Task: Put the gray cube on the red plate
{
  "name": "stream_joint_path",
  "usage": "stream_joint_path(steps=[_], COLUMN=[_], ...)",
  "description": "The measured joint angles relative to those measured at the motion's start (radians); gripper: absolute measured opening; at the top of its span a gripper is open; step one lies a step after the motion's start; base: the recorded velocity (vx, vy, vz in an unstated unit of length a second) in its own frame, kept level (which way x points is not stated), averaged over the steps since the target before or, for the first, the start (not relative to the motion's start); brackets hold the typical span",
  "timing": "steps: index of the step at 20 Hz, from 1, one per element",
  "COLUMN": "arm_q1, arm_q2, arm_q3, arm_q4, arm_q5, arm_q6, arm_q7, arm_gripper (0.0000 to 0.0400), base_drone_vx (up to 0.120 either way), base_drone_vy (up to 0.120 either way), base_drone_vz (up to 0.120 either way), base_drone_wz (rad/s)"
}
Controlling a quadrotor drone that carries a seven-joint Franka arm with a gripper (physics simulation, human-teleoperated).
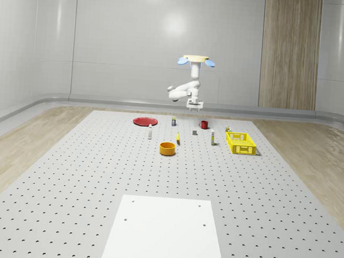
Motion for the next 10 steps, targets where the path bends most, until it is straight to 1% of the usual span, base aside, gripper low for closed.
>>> stream_joint_path(steps=[10], arm_q1=[-0.018], arm_q2=[-0.05], arm_q3=[0.016], arm_q4=[0.004], arm_q5=[0.026], arm_q6=[0.045], arm_q7=[0.017], arm_gripper=[0.04], base_drone_vx=[0.12], base_drone_vy=[0.0], base_drone_vz=[-0.12], base_drone_wz=[0.0])
